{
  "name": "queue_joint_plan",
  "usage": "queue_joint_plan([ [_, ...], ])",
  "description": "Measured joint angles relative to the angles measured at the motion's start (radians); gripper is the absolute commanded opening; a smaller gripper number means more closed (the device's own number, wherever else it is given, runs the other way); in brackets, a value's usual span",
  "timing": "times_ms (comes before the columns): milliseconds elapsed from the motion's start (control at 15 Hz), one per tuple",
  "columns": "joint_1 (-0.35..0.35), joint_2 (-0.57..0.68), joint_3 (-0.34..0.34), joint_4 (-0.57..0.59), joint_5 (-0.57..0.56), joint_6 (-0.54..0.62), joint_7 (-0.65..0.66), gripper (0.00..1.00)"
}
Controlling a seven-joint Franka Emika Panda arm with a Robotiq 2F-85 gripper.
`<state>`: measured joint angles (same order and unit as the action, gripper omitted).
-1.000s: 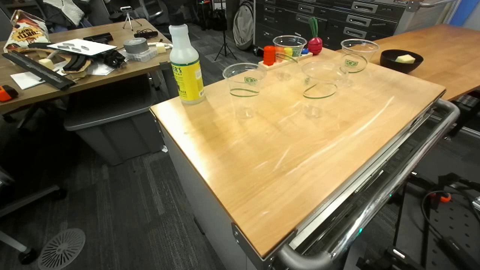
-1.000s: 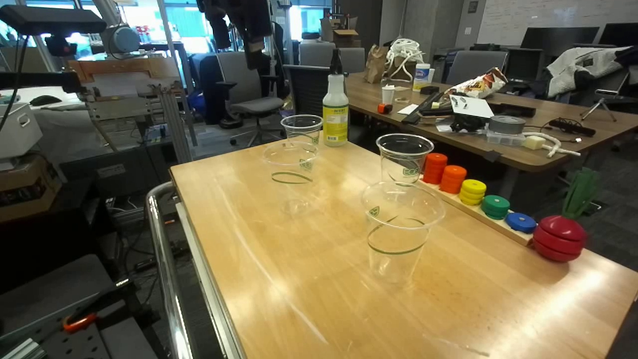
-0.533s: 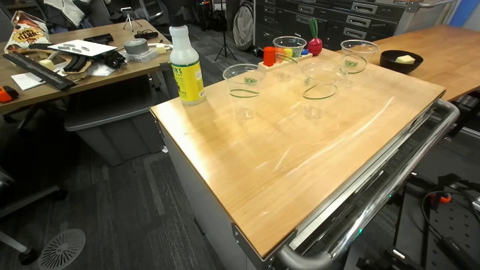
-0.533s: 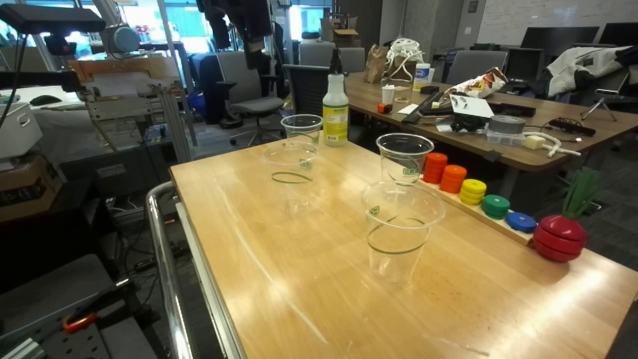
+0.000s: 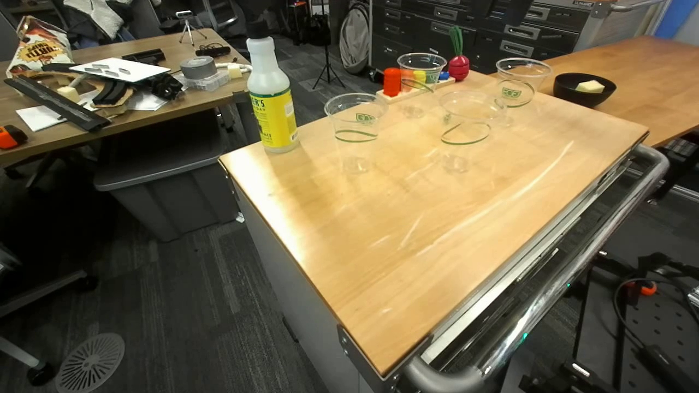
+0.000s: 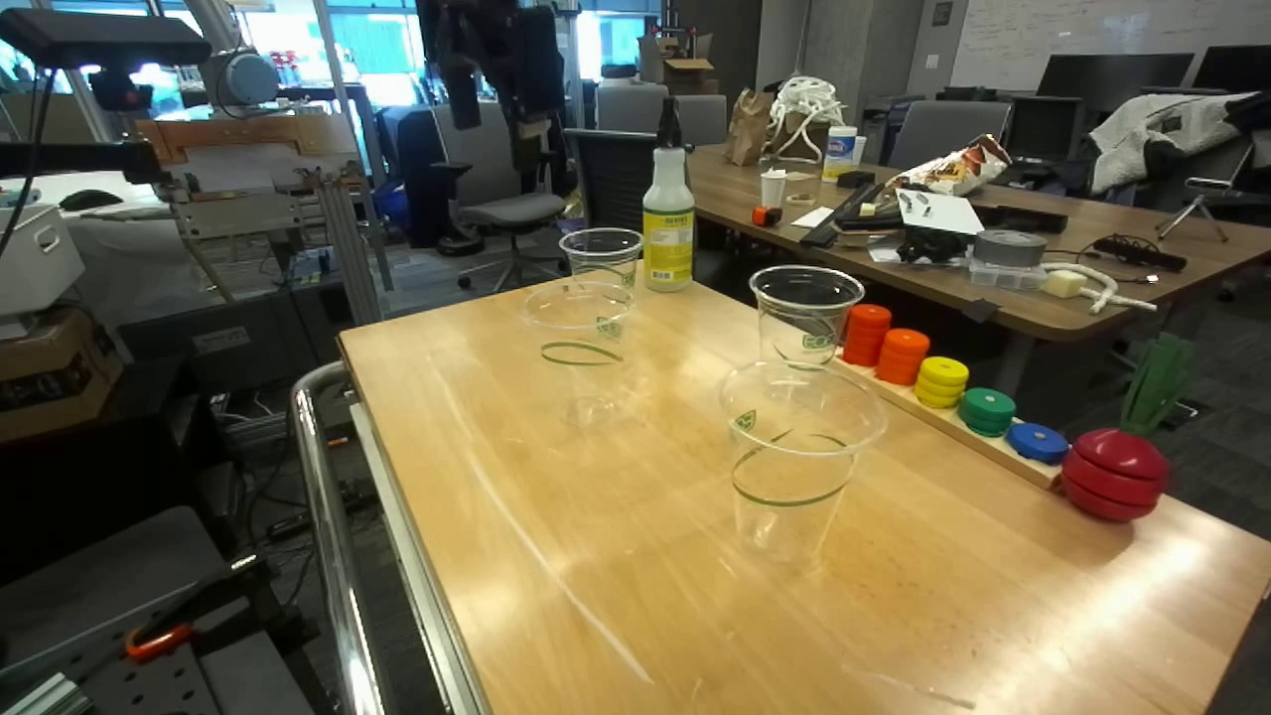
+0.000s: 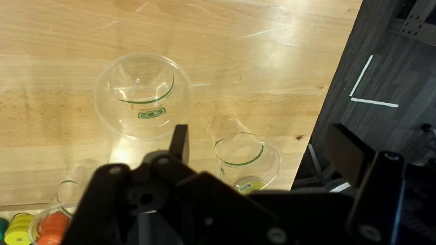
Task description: Stack the clear cups together
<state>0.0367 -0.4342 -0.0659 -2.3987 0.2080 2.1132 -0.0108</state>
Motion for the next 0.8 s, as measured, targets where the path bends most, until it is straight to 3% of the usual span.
queue_joint_plan([
  [400, -0.003, 0.217, 0.049, 0.14, -0.056, 0.062, 0.104, 1.0],
  [800, -0.004, 0.395, 0.092, 0.244, -0.302, 0.155, 0.314, 1.0],
])
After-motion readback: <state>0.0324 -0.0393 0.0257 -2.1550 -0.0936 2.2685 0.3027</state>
